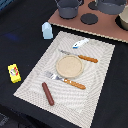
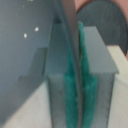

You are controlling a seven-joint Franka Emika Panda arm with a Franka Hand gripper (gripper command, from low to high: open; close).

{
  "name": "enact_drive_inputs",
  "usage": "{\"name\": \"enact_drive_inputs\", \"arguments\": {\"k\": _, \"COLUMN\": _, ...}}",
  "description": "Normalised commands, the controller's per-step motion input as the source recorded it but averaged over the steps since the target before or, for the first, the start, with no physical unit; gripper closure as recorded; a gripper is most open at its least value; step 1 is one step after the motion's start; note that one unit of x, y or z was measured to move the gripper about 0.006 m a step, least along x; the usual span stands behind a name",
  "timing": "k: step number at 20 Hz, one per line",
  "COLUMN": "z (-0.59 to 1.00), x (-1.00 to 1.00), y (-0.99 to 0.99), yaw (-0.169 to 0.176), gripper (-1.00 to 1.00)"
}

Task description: Interact with the objects in diverse but meaningful ways.

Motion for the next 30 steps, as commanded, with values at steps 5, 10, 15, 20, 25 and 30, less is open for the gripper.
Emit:
{"name": "enact_drive_inputs", "arguments": {"k": 5, "z": 0.34, "x": -0.32, "y": -0.86, "yaw": 0.0, "gripper": 1.0}}
{"name": "enact_drive_inputs", "arguments": {"k": 10, "z": 0.32, "x": -0.32, "y": -0.82, "yaw": 0.0, "gripper": 1.0}}
{"name": "enact_drive_inputs", "arguments": {"k": 15, "z": 0.09, "x": -0.36, "y": -0.74, "yaw": 0.002, "gripper": 1.0}}
{"name": "enact_drive_inputs", "arguments": {"k": 20, "z": 0.0, "x": -0.19, "y": -0.55, "yaw": 0.09, "gripper": 1.0}}
{"name": "enact_drive_inputs", "arguments": {"k": 25, "z": -0.06, "x": -0.09, "y": -0.41, "yaw": 0.161, "gripper": 1.0}}
{"name": "enact_drive_inputs", "arguments": {"k": 30, "z": -0.09, "x": -0.09, "y": -0.39, "yaw": 0.166, "gripper": 1.0}}
